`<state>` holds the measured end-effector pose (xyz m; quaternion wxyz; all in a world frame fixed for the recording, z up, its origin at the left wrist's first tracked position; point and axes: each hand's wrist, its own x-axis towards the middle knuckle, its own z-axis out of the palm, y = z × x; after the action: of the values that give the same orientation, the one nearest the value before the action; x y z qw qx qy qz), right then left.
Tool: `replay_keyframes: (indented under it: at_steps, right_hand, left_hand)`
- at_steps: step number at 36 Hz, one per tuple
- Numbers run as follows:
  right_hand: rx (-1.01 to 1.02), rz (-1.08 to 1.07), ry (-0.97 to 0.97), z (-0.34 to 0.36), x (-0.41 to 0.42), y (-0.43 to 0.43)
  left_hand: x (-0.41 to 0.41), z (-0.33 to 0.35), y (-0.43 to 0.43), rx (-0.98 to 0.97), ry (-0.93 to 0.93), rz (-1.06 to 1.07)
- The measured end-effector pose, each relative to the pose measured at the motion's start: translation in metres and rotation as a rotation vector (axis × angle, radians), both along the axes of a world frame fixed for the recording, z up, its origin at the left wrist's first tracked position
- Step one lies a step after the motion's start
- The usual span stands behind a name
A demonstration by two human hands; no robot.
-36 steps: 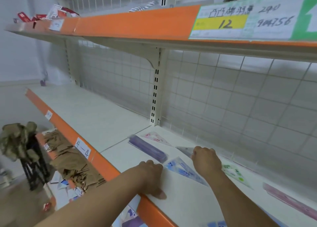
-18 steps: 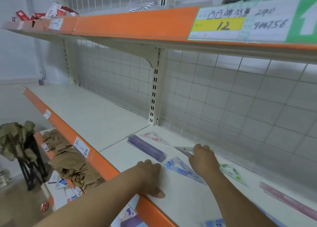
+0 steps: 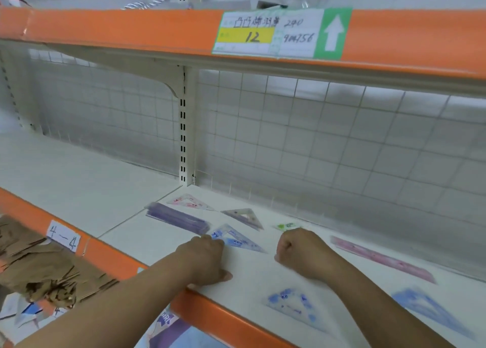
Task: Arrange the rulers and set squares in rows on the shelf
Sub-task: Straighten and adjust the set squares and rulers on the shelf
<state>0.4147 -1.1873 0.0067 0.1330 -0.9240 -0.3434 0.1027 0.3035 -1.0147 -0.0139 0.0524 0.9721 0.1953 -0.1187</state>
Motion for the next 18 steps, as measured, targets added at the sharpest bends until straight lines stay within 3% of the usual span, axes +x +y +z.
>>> replay_keyframes:
  at_steps: [9, 18]
  right_hand:
    - [-0.067, 0.048, 0.149, -0.014, -0.038, -0.059]
    - [-0.021, -0.061, 0.097, -0.034, -0.054, -0.071]
  left_hand:
    - [0.018, -0.003, -0.041, -0.022, -0.033, -0.156]
    - [0.027, -0.002, -0.064, -0.017, -0.048, -0.254]
